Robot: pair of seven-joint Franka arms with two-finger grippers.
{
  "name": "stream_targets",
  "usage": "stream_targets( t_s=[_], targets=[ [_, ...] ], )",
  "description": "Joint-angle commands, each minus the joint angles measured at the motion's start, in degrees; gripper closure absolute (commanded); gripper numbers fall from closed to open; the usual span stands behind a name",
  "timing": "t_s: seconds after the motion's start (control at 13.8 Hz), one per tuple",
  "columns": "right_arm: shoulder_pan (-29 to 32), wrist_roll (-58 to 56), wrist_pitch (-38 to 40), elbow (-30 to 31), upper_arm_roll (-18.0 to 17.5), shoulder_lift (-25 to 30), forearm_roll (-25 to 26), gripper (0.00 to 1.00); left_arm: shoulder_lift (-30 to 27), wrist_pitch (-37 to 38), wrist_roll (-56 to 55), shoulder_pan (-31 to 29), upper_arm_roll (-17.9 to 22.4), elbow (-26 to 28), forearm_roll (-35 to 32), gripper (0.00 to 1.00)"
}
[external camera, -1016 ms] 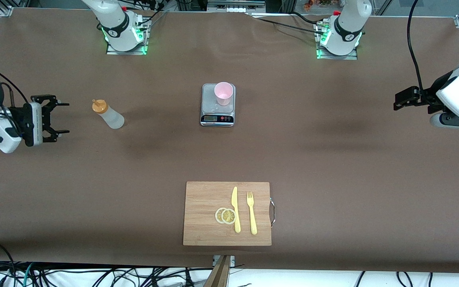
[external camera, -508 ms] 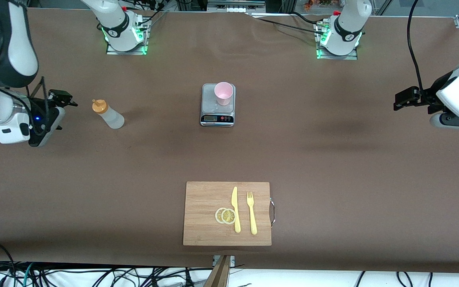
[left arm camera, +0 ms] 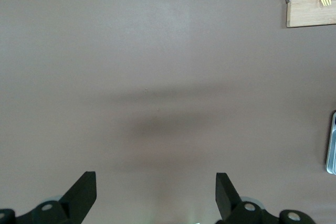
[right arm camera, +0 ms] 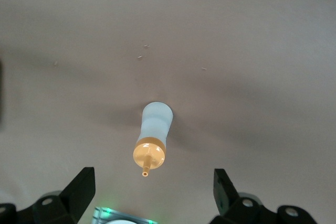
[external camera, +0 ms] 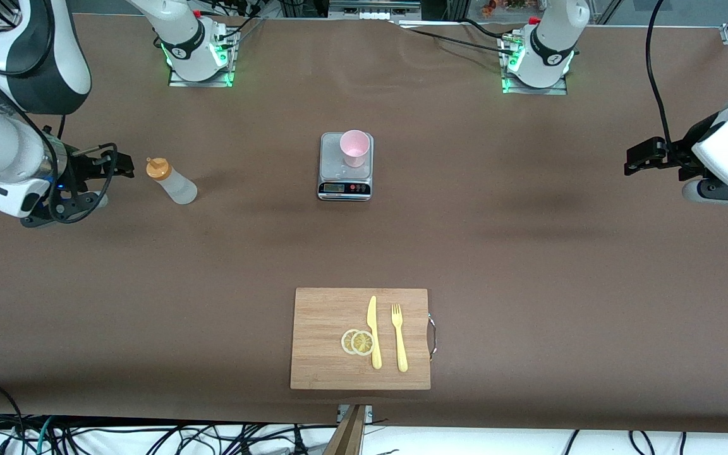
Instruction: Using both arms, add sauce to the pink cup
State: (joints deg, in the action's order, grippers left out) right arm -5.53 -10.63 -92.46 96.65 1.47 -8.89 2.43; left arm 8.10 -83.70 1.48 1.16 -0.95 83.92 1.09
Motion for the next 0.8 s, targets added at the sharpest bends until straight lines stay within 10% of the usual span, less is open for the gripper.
stream_targets(
  t_s=[0.0, 0.73],
  targets=[
    [0.08, 6.57, -0.62, 0.73, 0.37, 2.99, 1.44, 0.0, 0.87, 0.56, 0.19, 0.25, 0.16, -1.83, 0.05, 0.0],
    [4.48, 10.53, 2.82, -2.87, 2.39, 8.71, 0.21, 0.0, 0.87, -1.19, 0.27, 0.25, 0.25, -1.65, 0.14, 0.0]
  ],
)
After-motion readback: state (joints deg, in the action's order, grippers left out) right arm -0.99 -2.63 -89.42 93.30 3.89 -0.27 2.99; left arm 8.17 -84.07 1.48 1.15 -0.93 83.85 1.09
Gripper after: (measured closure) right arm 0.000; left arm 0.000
